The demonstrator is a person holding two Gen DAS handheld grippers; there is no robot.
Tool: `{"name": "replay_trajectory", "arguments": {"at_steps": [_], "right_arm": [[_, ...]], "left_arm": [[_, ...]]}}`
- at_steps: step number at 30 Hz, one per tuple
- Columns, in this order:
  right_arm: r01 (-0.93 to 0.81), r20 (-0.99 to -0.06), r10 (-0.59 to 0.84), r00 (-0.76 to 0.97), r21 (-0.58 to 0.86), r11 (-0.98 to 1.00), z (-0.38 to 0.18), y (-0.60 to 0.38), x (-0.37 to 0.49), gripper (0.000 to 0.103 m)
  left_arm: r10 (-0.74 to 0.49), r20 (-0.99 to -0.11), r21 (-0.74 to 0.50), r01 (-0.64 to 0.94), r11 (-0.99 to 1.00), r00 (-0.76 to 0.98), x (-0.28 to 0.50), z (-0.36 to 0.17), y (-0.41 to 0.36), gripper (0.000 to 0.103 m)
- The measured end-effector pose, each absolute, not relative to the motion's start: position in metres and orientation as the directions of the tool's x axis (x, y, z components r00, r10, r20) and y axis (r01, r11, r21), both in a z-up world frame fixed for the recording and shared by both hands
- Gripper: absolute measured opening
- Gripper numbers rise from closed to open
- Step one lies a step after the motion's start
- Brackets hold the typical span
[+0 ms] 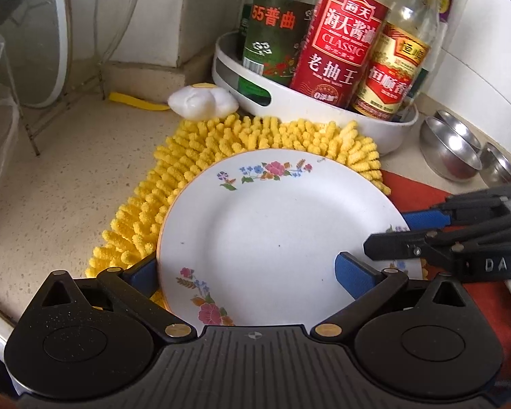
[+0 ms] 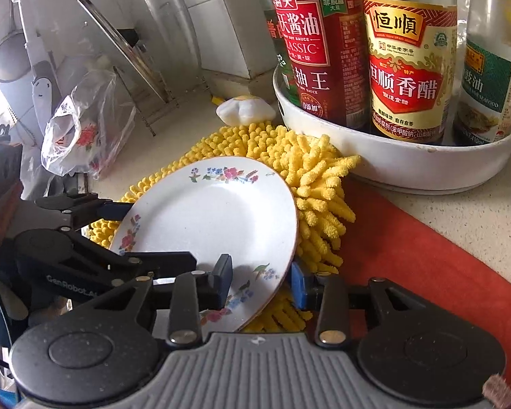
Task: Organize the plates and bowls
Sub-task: 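Close both grippers on the rim of the floral plate and lift it, then carry the floral plate with both grippers over the plate stack on the red cloth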
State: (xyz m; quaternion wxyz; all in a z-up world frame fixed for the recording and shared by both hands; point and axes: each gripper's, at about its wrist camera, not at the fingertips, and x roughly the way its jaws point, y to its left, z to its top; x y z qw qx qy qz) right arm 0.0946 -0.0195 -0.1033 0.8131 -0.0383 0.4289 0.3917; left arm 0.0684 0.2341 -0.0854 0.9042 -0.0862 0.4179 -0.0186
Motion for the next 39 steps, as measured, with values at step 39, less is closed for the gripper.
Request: {"name": "replay_trajectory", "arguments": {"at_steps": [39], "right_arm": [[-0.585,-0.711,0.595,0.375,0.317,0.746,-0.087,-0.042,0.082,0.030]], "left_arm": [[0.037,-0.746,-0.092,-0.158,0.983,0.665,0.066,-0.055,0.205,0.101]]}}
